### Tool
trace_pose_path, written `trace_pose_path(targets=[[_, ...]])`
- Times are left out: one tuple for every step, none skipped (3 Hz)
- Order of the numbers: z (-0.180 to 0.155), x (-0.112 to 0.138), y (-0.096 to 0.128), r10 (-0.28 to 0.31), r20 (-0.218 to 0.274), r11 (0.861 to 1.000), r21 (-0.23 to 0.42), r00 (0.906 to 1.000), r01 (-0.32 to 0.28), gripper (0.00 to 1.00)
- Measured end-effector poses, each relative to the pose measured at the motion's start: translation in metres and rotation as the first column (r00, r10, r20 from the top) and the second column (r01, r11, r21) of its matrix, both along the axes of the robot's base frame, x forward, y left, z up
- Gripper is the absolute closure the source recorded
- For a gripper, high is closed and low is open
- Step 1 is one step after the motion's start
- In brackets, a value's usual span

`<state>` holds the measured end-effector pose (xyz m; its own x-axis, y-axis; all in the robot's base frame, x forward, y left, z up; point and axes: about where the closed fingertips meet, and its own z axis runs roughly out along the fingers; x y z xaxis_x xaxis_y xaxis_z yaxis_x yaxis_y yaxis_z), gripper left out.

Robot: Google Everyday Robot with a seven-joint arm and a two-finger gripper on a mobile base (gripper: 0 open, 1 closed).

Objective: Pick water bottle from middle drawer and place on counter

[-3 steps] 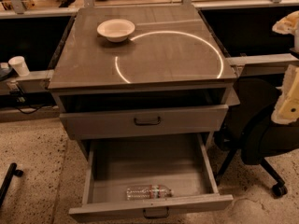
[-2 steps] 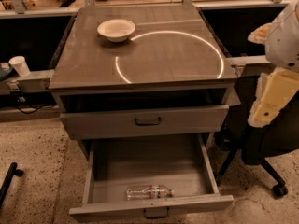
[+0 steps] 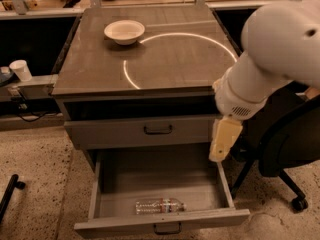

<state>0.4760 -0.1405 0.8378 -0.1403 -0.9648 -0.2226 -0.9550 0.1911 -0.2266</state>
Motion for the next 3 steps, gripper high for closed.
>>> trace_pose_path(targets=[[-0.055,0.004,0.016,0.03,-0.021,0.999,0.014,0.9993,-0.029,0.0],[-0.057,0.006,0.017,0.029,-0.012,0.999,0.018,0.9995,-0.029,0.0],[-0.065,0.008,0.018,0.039,-0.036,0.999,0.005,0.9986,-0.038,0.0]])
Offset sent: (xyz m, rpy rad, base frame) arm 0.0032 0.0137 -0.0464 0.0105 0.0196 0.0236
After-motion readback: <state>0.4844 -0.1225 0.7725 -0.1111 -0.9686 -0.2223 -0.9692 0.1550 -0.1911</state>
